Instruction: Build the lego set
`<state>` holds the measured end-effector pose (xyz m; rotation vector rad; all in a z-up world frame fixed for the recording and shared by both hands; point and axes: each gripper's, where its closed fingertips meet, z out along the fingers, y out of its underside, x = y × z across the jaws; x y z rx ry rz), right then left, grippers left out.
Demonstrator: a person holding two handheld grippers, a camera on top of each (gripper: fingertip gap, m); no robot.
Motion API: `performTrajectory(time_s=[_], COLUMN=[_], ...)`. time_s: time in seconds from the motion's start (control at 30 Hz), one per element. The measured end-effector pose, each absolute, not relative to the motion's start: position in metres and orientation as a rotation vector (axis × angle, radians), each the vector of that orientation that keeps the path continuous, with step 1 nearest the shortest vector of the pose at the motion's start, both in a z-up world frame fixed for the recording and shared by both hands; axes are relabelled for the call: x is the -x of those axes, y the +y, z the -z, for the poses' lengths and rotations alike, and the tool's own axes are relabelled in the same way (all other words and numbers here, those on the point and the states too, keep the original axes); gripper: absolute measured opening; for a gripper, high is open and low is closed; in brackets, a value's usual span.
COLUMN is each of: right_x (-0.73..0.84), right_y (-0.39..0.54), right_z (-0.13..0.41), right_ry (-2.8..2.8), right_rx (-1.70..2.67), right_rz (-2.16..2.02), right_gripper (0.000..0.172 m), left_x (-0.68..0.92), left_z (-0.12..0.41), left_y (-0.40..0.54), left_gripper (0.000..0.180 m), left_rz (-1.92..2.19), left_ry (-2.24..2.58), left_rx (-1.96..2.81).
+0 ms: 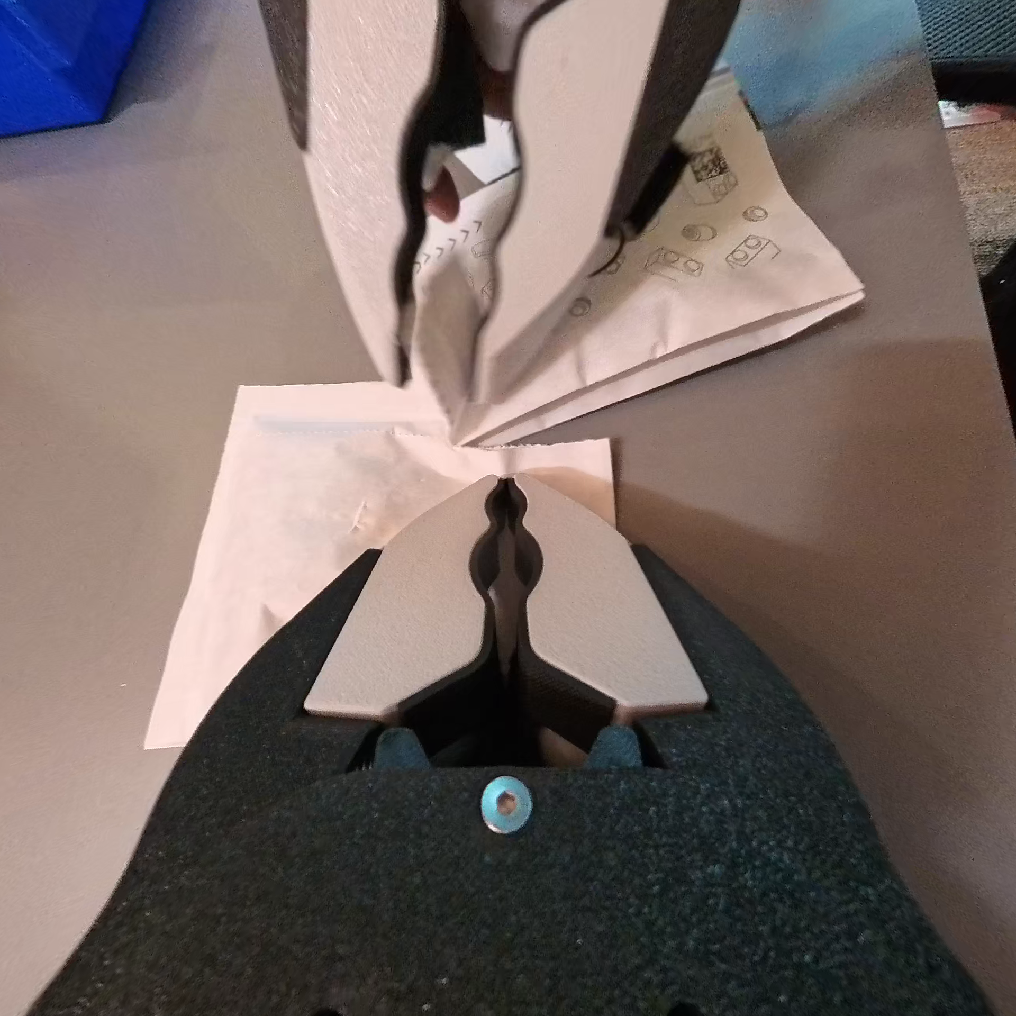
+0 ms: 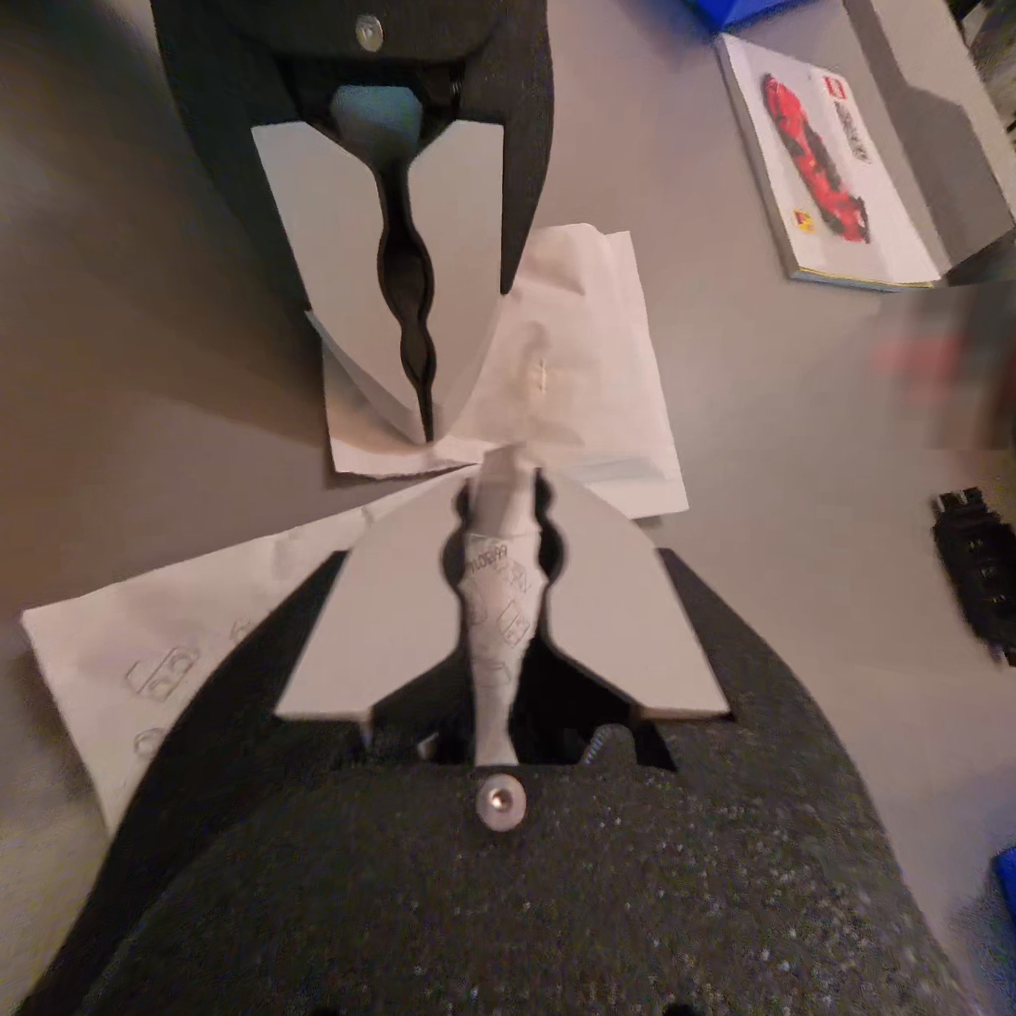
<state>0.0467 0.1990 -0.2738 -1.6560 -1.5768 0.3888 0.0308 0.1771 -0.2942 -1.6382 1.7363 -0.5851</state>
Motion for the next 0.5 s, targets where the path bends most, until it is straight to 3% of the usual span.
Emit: performTrajectory(time_s=[0.03, 0.23, 0.33, 0.5], right_x=[-0.044, -0.039, -0.037, -0.039], right_y=[0.198, 0.192, 0.19, 0.199], right_z=[0.276, 0.279, 0.279, 0.277], right_ry=[-1.606, -1.679, -1.688, -1.571], right_rx=[1.653, 1.626, 1.613, 1.699], right_rz=[-0.409, -0.497, -0.517, -0.576], right_gripper=[0.001, 0.0, 0.0, 0.0], left_x=[-0.03, -0.035, -0.032, -0.033], left_z=[0.294, 0.252, 0.278, 0.293], left_y=[0.176, 0.199, 0.212, 0.206], left_gripper=[0.0, 0.0, 0.0, 0.0], left_rz=[0.599, 0.608, 0.387, 0.495], left_ry=[1.742, 1.594, 1.763, 1.818], left_rx=[1.645, 1.644, 1.663, 1.667])
